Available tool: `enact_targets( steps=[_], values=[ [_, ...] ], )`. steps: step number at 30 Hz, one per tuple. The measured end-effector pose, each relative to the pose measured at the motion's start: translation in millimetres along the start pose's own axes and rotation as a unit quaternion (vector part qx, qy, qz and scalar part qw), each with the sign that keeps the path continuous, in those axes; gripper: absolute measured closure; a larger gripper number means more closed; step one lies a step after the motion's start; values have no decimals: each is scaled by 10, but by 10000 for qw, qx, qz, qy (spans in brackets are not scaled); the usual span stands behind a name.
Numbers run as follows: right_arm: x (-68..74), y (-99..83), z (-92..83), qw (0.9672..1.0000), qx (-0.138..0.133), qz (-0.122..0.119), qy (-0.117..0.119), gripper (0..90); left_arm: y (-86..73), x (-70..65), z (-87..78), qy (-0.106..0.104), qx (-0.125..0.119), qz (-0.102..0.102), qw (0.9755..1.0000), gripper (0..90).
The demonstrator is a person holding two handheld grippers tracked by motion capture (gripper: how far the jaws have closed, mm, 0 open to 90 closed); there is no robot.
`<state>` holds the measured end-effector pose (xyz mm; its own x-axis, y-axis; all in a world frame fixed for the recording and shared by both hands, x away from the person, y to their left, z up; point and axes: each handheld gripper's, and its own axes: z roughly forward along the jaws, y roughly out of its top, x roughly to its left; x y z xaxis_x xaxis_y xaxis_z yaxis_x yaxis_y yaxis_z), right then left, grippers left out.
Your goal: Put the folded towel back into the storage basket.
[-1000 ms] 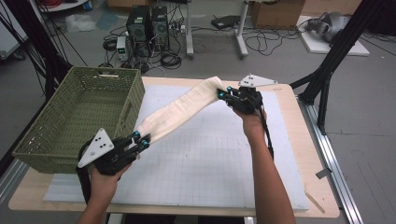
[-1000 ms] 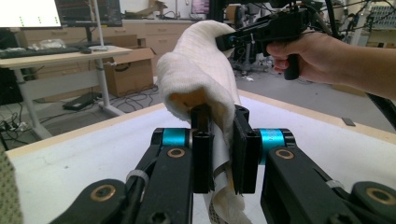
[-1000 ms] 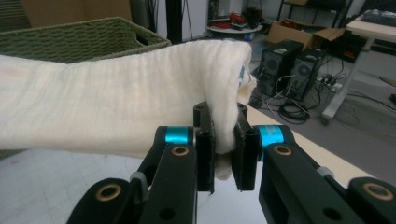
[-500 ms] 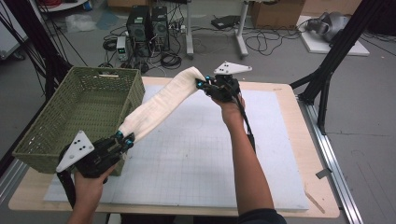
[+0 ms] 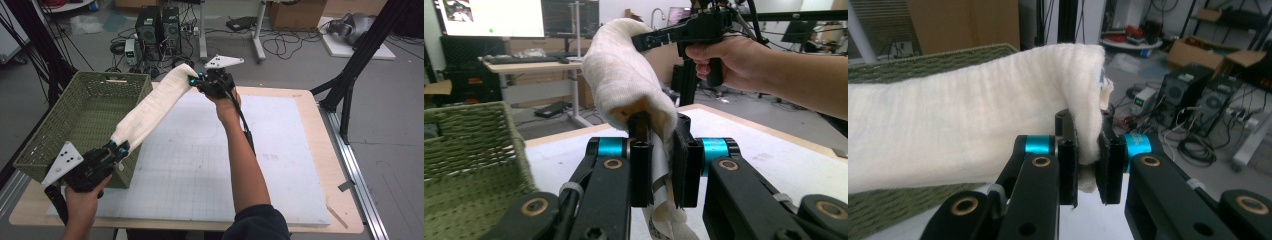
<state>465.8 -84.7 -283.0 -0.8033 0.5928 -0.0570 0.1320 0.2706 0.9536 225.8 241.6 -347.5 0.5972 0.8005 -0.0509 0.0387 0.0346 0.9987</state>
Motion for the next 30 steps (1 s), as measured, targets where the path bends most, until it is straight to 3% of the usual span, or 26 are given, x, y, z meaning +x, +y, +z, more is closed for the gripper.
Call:
enact_targets(
  steps=[14, 16, 21, 30],
  values=[
    [215, 286, 601, 9995, 98, -167, 233, 820, 44, 191, -236, 614, 76, 20, 9981, 806],
    [256, 316, 690, 9995, 121, -128, 249, 820, 34, 216, -273, 658, 71, -64, 9978, 805],
    [371, 387, 943, 9992, 195, -184, 311, 819, 20, 278, -363, 879, 151, -30, 9960, 805],
    [583, 465, 1312, 9982, 280, -279, 443, 820, 3, 431, -550, 1182, 132, -197, 9927, 805]
  ],
)
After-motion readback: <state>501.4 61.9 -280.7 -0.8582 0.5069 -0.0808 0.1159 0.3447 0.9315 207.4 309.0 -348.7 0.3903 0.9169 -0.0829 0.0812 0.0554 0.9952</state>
